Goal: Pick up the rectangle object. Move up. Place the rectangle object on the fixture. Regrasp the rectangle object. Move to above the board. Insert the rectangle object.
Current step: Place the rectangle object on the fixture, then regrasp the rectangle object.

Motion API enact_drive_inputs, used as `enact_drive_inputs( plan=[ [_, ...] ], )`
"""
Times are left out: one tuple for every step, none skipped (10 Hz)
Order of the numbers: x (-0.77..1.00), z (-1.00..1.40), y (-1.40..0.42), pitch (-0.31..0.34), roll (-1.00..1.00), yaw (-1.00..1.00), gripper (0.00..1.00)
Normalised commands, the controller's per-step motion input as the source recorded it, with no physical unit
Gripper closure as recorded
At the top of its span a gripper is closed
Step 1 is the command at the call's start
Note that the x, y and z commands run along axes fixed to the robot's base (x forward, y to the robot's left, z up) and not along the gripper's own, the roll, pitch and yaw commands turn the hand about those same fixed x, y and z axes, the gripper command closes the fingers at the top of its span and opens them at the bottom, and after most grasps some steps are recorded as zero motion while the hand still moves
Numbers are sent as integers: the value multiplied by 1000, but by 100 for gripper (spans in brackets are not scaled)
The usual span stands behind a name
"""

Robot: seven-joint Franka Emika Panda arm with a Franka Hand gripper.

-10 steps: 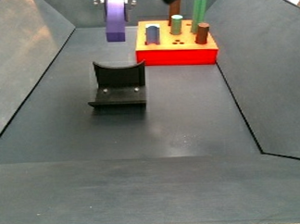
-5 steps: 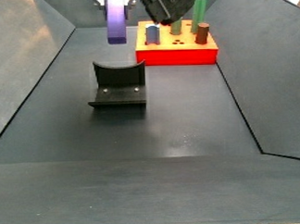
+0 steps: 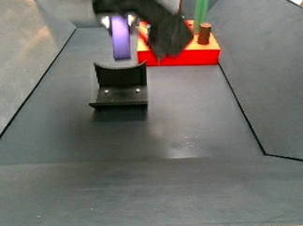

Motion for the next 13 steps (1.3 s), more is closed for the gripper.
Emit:
enact_drive_inputs(
  plan=[
    [188,-1000,139,155,-554,-218,100],
    [192,-1000,141,127,-443,-226,100],
    [196,-1000,136,79,-261,-219,100],
    [197,-1000,135,35,-198,-207,100],
    [175,-863,123,-2,-173,-182,100],
    [158,-734,109,-12,-168,-164,100],
    [136,-550,87,-24,-159,-136,100],
    [111,-324,64,-42,-152,-104,100],
    [90,-174,58,-44,-138,-81,100],
    [0,-167,-500,0,0,0,100],
    [0,0,0,0,0,0,0],
    [0,1000,0,-68,51,56,0],
    [-12,1000,0,-57,49,61,0]
  ],
)
